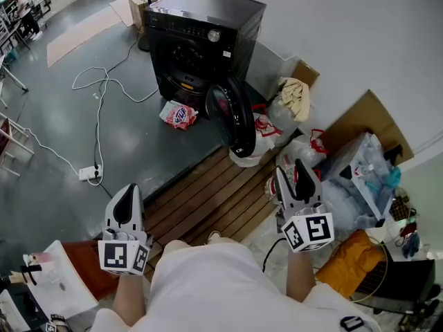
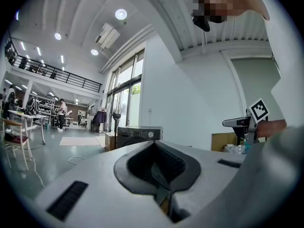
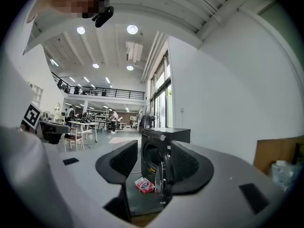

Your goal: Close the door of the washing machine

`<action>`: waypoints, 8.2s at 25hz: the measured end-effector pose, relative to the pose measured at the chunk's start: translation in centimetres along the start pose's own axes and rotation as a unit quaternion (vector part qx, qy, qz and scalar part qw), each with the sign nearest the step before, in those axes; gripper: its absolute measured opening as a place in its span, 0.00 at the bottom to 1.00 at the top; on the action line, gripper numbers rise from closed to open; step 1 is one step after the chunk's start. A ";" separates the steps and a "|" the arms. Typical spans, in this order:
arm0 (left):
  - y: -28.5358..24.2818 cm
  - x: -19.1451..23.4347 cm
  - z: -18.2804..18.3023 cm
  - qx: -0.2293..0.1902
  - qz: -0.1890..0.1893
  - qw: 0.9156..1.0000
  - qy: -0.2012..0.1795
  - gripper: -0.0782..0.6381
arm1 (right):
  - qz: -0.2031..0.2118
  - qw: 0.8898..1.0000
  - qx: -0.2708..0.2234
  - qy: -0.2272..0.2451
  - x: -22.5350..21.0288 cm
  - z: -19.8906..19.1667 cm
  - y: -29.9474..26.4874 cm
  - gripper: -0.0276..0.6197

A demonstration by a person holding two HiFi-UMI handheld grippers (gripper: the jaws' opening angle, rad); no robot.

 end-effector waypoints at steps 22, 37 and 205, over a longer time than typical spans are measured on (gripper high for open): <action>-8.9 3.1 -0.6 0.034 0.007 0.999 -0.005 0.12 | 0.082 0.993 0.075 -0.026 0.2 -3.9 -9.9 0.47; -26.4 18.7 10.2 0.039 -0.077 0.995 0.045 0.12 | 0.062 0.986 0.154 0.018 3.8 7.6 -31.6 0.47; -29.5 24.6 8.9 0.059 0.196 0.974 0.102 0.12 | 0.389 0.799 0.118 0.443 19.4 -13.9 -62.0 0.47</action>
Point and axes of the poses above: the fingertips, and each gripper's own axes: y backward along the fingers, x to its left, z out of its top, the point moved 8 cm from there along y, backward along the fingers, and after that the axes turned 13 degrees about y, right-handed, at the moved point
